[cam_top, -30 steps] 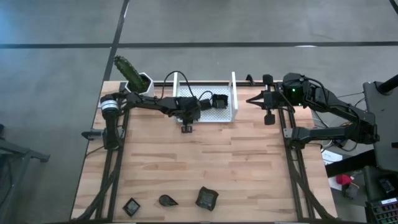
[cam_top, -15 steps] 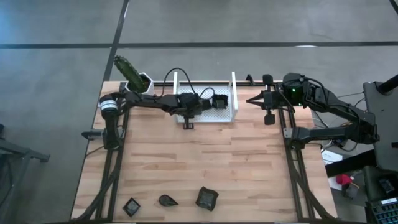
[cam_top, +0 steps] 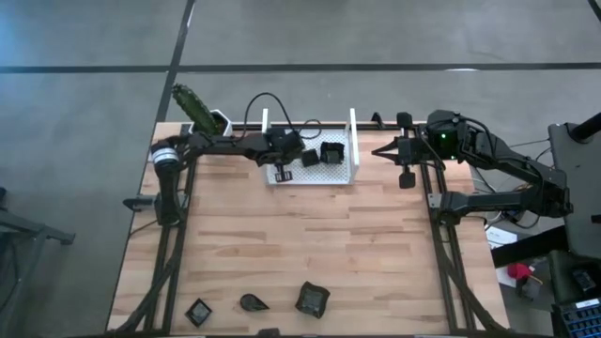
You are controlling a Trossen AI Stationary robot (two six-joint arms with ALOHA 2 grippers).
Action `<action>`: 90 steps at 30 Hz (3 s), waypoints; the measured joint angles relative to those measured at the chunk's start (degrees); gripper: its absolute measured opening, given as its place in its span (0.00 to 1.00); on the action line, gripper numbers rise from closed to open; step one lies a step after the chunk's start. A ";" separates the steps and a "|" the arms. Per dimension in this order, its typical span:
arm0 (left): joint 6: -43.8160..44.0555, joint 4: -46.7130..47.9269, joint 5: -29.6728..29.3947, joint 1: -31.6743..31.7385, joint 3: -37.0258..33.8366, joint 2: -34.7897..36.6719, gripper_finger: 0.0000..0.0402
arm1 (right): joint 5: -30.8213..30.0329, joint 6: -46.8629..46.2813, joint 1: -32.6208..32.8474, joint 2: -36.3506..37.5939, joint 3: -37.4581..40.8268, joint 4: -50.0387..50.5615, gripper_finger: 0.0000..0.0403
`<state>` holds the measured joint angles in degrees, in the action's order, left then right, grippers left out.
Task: Pick & Place Mini shaped plates
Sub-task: Stack the black drop-shaped plate on top of the black drop-shaped plate on the shelf, then stack the black distorted square plate on top of the black distorted square plate on the shelf
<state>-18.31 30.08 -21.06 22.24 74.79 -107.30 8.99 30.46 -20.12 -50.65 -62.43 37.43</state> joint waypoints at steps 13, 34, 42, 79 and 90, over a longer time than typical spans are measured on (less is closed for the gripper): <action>-0.43 -0.16 3.36 1.66 -0.07 -2.61 0.00 | 0.00 0.24 0.00 0.00 -0.01 0.02 0.02; -1.15 -0.63 0.12 1.64 -0.10 -2.30 0.15 | 0.01 -0.04 0.02 0.00 -0.01 0.02 0.02; -0.51 0.54 0.02 0.66 2.89 -0.71 0.15 | 0.01 -0.05 0.00 0.00 0.00 0.02 0.02; 5.15 4.28 0.40 -14.34 5.59 18.09 0.15 | 0.71 -1.97 0.00 0.00 1.00 0.38 0.02; 11.17 3.89 -1.04 -28.99 5.54 18.93 0.15 | 7.54 -3.19 0.62 -0.02 4.90 0.74 0.02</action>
<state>-7.15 33.97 -22.10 -6.74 80.34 -88.37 16.53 27.26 -19.50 -50.68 -57.54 38.17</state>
